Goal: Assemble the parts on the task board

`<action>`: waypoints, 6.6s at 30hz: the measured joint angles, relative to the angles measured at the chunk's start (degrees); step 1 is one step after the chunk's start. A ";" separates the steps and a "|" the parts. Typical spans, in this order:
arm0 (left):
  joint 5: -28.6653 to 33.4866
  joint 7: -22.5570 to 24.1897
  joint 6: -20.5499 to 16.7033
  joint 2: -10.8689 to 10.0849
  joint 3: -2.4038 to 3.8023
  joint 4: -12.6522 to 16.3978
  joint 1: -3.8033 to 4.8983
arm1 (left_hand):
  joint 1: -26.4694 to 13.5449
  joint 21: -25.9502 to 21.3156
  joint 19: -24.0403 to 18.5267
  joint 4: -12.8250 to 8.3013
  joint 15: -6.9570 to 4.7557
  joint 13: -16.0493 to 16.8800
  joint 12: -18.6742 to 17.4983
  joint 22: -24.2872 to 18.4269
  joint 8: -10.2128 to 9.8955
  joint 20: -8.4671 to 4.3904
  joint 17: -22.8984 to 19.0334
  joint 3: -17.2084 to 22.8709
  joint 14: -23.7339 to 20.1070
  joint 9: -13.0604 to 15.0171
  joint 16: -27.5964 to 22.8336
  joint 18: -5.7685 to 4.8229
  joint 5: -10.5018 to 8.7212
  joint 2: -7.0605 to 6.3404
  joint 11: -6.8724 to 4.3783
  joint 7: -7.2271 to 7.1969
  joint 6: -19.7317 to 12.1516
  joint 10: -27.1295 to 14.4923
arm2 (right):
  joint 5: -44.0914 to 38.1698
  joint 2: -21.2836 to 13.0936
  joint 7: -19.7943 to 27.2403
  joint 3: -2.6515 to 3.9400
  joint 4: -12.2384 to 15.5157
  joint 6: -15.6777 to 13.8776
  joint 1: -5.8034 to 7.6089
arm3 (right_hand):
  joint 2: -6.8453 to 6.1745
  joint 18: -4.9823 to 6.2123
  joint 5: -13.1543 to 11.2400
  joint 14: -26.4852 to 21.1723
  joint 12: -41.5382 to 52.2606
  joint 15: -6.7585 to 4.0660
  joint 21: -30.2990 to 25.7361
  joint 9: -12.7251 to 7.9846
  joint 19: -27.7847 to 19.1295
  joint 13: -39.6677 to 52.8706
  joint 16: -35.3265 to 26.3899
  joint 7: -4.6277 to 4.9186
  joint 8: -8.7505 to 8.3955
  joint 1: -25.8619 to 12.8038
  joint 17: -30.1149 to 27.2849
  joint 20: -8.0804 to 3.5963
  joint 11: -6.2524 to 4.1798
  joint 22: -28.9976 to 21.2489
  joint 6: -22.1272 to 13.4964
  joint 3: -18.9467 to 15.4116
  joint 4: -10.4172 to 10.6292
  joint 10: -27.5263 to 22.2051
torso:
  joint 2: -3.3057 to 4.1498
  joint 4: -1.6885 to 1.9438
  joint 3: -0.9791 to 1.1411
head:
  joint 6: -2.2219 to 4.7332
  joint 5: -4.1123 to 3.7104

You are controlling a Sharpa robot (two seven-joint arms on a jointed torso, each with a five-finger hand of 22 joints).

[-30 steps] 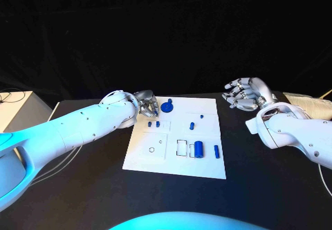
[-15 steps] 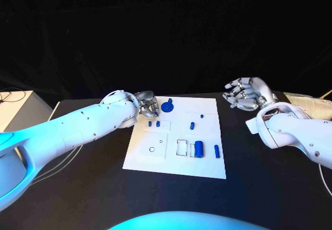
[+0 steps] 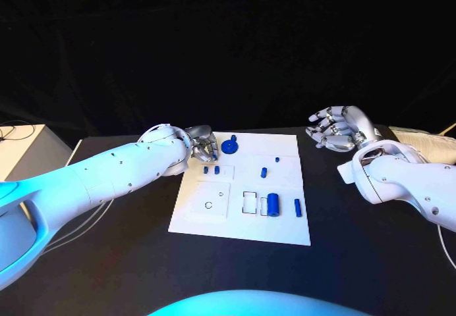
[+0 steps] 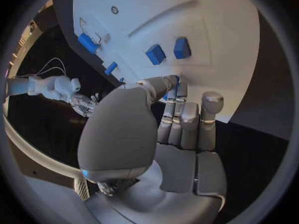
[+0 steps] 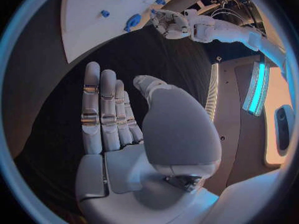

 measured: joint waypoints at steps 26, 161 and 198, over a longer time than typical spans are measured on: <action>-0.10 -0.23 -0.15 0.88 -1.24 -0.83 0.23 | 0.00 0.00 0.00 -0.10 0.00 0.13 -0.32 -0.37 -0.35 0.00 -0.35 -0.10 0.00 0.04 0.00 0.00 0.00 0.00 0.01 -0.01 -0.02 -0.02 | -0.01 0.00 -0.01 0.00 -0.01 0.00 0.00 | 0.00 0.00 0.00 0.00 0.00 0.00 0.00 0.01 0.00 0.00 0.00 0.00 0.00 0.00 -0.01 0.00 0.00 0.01 0.00 0.00 0.00 0.00 | 0.03 -0.03 0.03 | -0.24 -0.34; 67.90 23.72 -13.96 -17.63 3.18 19.64 -4.93 | 1.51 -14.48 -13.31 2.85 1.95 3.32 4.16 -17.04 -2.04 1.44 -27.66 -4.89 -18.54 -0.23 -14.43 0.91 0.00 0.75 2.77 3.07 -6.58 -8.94 | -44.59 19.91 -17.14 -0.52 -18.10 25.55 -2.69 | 2.06 -3.59 -14.35 9.10 -28.18 -2.16 53.62 0.95 5.42 -19.11 51.26 -2.63 -7.76 1.89 26.57 -2.56 0.18 43.51 16.58 16.29 -15.84 12.48 | 0.00 -0.03 -0.04 | 0.73 -2.74; 67.83 23.57 -14.24 -18.18 3.18 19.68 -4.95 | 1.51 -14.47 -13.31 2.69 1.95 3.33 4.39 -17.09 -2.05 1.44 -27.70 -5.05 -18.54 -0.24 -14.65 0.91 0.00 0.75 2.56 2.87 -6.77 -9.14 | -48.73 11.16 -17.99 0.15 -4.23 12.46 -2.10 | 2.36 -3.58 -12.56 9.31 -28.15 -2.37 59.23 1.45 5.42 -17.05 51.26 -2.93 -7.55 1.70 26.56 -2.56 -1.46 47.44 17.72 17.51 -17.23 15.16 | -0.08 -0.26 -0.05 | 1.26 -2.19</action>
